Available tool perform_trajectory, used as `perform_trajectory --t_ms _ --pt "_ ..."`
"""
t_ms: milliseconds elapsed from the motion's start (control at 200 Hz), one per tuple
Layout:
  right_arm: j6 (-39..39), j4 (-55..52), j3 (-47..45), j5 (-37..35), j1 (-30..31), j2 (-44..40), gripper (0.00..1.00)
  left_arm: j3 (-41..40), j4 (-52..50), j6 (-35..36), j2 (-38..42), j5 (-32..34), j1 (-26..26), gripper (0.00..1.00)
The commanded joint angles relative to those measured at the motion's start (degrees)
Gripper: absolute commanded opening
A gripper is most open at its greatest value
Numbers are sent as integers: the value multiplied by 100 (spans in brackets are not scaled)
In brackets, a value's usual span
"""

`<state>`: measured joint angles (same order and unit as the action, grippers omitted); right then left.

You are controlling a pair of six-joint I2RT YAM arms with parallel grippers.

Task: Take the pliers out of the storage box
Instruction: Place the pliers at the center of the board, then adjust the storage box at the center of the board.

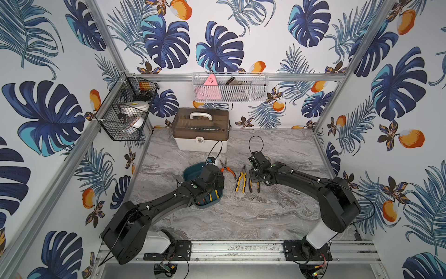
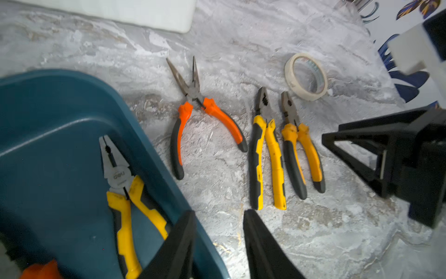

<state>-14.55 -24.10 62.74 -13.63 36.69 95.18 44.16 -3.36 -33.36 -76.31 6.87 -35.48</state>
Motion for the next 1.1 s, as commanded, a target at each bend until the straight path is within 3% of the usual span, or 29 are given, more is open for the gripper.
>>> perform_trajectory --t_ms 0,290,525,756,961,1096 --pt "-230 184 113 1042 111 29 42 290 -841 -243 121 228 -2 43" --pt "-136 -156 1524 969 927 1215 44 197 -1803 -360 300 472 250 42" --pt "-943 920 1065 2407 1135 1269 47 -654 -1519 -550 788 185 1059 43" --pt "-1377 1646 856 3026 1763 1485 46 -525 -1226 -550 468 -84 1791 40" --pt "-1276 1185 830 2289 1717 1197 46 -546 -746 -485 867 -400 1840 40" --pt "-1052 1041 617 2149 1235 686 46 -328 -562 -415 974 -458 1356 40"
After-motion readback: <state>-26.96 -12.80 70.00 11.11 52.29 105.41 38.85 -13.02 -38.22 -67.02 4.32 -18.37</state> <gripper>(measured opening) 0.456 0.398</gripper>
